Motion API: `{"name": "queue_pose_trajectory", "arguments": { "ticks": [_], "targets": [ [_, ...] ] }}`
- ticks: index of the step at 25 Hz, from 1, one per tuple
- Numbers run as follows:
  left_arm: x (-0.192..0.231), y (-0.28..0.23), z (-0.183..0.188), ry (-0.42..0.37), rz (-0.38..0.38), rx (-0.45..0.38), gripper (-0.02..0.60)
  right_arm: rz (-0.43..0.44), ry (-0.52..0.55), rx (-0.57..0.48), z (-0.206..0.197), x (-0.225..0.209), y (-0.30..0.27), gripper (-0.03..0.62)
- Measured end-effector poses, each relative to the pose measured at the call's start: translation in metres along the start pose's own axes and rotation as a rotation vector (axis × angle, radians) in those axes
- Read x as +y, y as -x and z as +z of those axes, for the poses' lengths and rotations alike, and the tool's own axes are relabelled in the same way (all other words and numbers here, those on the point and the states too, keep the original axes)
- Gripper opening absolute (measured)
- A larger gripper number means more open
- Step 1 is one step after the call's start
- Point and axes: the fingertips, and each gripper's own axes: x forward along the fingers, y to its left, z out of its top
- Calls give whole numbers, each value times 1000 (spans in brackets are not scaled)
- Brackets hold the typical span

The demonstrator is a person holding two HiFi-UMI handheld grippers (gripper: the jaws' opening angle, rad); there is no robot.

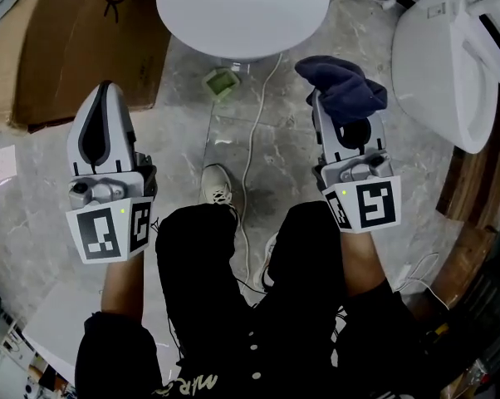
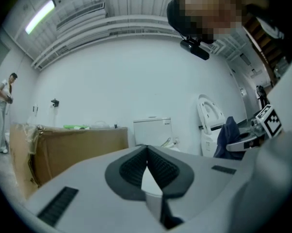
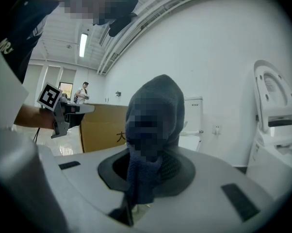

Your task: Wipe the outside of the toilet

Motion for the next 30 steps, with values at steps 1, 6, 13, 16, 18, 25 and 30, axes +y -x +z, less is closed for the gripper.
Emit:
{"name": "queue_pose_trajectory", "arguments": {
  "ticks": [1,6,13,16,18,25,30],
  "targets": [
    [1,-1,-4,-15,9,-24,-2,3,6,2,-9,1,-4,66],
    [-3,-5,-34,-3,-4,-60,-2,24,24,-5,-47,6,-18,66],
    [-11,-6,-70,-12,-29,-91,-2,58,16,-26,-86,13,-35,66],
    [-12,-5,-86,-1,-39,-90,-2,72,11,-18,-100,17,-41,66],
    [-14,-3,-94,-1,-46,-88,-2,72,-8,-13,-108,17,-45,66],
    [-23,-2,-120,40,-51,-115,-2,80,-76,-8,-130,10,-67,66],
    [-39,2,-136,60,-62,-125,-2,109,-35,-9,-148,12,-85,66]
  ]
}}
